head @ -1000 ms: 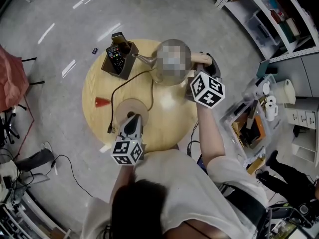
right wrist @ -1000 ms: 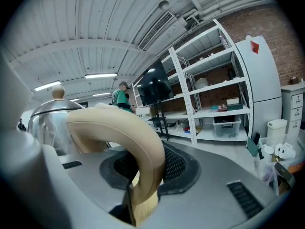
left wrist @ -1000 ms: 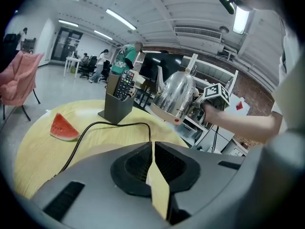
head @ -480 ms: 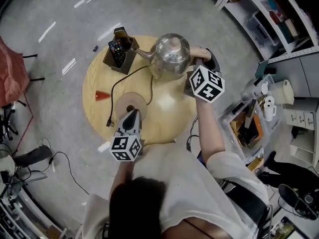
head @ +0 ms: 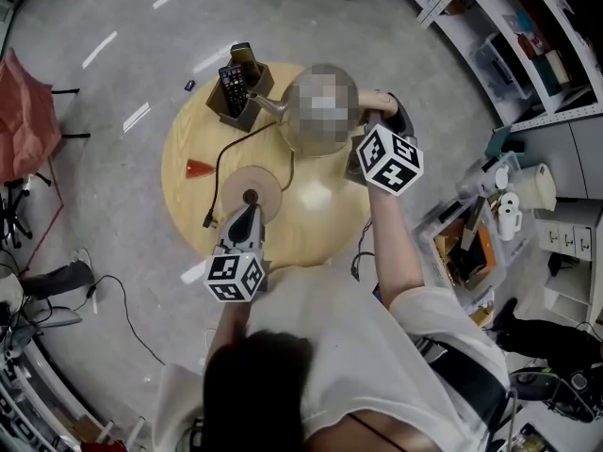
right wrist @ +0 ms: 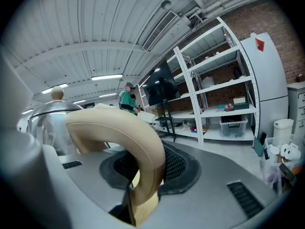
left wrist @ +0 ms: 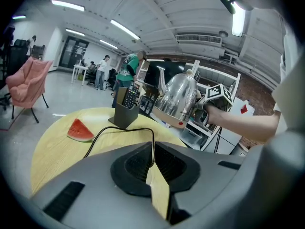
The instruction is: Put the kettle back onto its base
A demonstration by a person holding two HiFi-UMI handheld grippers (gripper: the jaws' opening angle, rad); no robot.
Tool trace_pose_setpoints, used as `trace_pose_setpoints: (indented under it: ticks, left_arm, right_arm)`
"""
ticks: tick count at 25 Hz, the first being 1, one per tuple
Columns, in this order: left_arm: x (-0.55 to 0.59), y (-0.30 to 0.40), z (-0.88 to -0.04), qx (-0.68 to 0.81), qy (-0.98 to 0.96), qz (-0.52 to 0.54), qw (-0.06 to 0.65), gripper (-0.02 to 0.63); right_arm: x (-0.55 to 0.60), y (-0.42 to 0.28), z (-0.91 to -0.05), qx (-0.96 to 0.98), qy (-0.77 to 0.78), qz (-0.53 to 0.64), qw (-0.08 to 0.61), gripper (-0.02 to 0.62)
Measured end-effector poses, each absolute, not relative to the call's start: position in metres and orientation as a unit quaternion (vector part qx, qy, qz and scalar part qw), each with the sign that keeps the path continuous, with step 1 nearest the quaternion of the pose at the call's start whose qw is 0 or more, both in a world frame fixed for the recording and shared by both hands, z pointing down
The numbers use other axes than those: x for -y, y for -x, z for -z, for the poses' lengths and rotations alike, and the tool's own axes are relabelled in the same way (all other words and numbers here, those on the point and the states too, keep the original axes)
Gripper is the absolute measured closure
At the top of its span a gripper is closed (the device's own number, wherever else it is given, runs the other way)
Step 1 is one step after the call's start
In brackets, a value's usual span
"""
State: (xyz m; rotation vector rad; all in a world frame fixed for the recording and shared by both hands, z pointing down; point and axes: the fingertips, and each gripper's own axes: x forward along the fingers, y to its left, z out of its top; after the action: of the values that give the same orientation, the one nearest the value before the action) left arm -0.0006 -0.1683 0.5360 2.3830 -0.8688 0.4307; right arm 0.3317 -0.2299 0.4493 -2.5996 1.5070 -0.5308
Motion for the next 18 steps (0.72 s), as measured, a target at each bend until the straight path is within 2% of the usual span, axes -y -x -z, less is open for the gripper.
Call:
trace_pose_setpoints:
  ticks: [18]
  left_arm:
    - [0.161, 0.043, -0.535, 0.382, -0.868, -0.133, 0.288, 0.568]
  right_arm:
    - [0.244, -0.279, -0.447, -0.547, 0.818, 0.177, 0.038, 0.48]
